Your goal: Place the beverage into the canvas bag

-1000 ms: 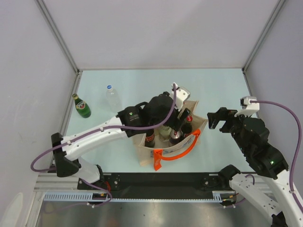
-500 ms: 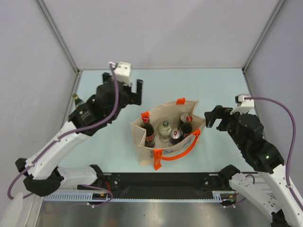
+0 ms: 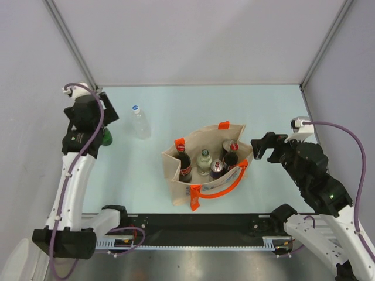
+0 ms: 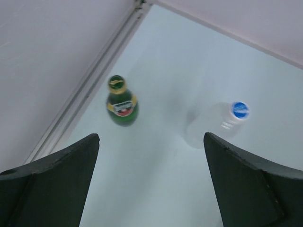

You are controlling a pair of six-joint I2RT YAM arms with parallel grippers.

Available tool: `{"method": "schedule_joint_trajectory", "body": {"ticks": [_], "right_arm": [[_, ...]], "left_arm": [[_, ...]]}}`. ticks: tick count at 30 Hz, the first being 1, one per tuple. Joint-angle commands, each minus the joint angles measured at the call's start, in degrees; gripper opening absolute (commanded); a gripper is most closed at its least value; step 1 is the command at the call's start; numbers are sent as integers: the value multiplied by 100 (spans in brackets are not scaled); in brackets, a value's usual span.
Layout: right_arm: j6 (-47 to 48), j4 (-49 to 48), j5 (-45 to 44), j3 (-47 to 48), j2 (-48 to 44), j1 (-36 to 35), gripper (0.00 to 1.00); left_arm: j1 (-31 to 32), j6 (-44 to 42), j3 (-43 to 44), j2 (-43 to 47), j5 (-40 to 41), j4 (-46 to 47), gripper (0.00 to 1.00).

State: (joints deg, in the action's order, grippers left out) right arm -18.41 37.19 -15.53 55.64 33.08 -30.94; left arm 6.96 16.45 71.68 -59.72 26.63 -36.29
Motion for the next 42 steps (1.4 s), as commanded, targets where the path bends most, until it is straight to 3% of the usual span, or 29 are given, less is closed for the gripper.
{"method": "schedule_joint_trajectory", "body": {"ticks": [1, 8, 14, 18, 29, 35, 41, 42], "right_arm": [[13, -326, 199, -9, -91, 9, 100], [-22, -458, 278, -114, -179, 9, 100], [57, -529, 314, -176, -214, 9, 100], [171, -555, 253, -185, -241, 9, 100], [356, -713, -11, -352, -197, 9, 100], [347, -739, 15, -352, -188, 9, 100], [251, -766, 103, -352, -170, 9, 100], [242, -748, 103, -360, -170, 9, 100]], "left_arm": [[-985, 254, -181, -354, -449, 412, 96], [-1777, 350, 188, -1575, -967, 623, 85], [-1909, 429, -233, -1999, -633, 1475, 84], [-2049, 465, -576, -2323, -1079, 2220, 78], [-2094, 245, -664, -2773, -958, 2679, 63], [-2085, 166, -787, -2685, -1011, 2663, 38], [-1989, 236, -682, -2501, -976, 2093, 1], [-1884, 236, -664, -2413, -889, 2022, 0]]}}
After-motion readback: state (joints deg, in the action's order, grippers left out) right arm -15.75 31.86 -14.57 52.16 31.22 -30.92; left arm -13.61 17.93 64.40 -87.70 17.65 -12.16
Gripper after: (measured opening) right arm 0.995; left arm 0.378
